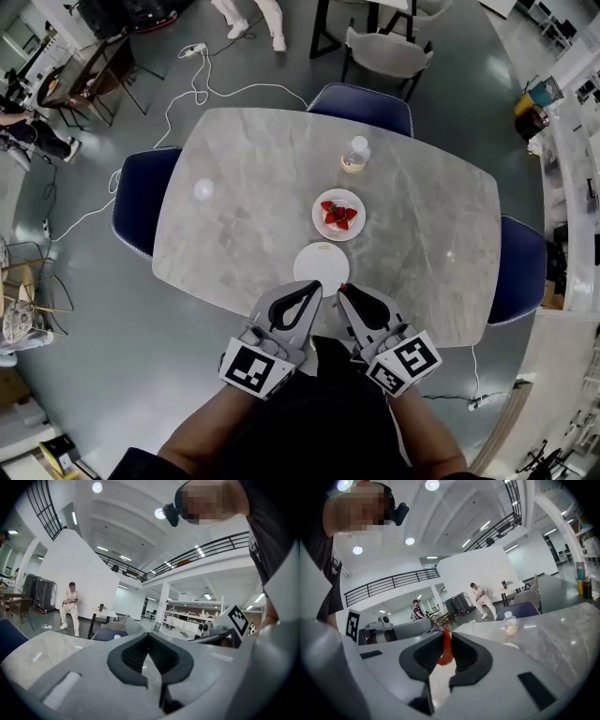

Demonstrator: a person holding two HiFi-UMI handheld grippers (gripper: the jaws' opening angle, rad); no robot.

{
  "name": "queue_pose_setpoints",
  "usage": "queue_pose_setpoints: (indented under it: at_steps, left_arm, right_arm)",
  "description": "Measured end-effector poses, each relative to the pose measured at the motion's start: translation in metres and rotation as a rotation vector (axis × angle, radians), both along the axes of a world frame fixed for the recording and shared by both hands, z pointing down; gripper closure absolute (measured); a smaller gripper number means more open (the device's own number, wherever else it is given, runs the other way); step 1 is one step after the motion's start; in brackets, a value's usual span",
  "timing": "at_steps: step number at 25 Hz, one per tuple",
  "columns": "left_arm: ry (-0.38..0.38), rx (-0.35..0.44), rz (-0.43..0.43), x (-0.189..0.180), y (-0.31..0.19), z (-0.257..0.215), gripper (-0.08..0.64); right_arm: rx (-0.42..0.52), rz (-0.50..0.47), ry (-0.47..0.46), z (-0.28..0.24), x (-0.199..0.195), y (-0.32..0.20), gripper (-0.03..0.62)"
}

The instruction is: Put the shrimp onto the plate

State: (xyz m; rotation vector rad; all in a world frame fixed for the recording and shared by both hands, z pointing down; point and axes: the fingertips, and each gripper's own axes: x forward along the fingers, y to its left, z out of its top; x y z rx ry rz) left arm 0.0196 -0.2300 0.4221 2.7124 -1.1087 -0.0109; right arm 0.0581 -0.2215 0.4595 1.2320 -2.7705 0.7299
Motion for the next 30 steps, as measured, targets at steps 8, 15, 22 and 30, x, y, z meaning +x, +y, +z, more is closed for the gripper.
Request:
queue_pose_setpoints:
  at_steps: [8,15,22,30]
  left_arm:
    - [-0.061,-0.108,-0.042,-0.004,-0.02,0.053,0.552]
    - [-0.078,-0.151,-0.03,-0.009,-0.029,0.105,0.552]
    - [-0.097,-0.176,0.005,-0.005,-0.034,0.154,0.552]
    - [-0.118,-0.174,0.002,-0.019,-0.037,0.175,0.552]
  right_arm:
    - [-0.105,-0.069,0.135,0.086,-0.004,-0.017,0.54]
    - [-0.156,-0.096,0.26,0.159,-0.01,-0.02,0.54]
    - [-0.16,-0.116,0.414,0.215,-0.012,-0.025,0.538]
    - [-0.181,-0.212,0.639,0.263,-0.024,-0.025,0.538]
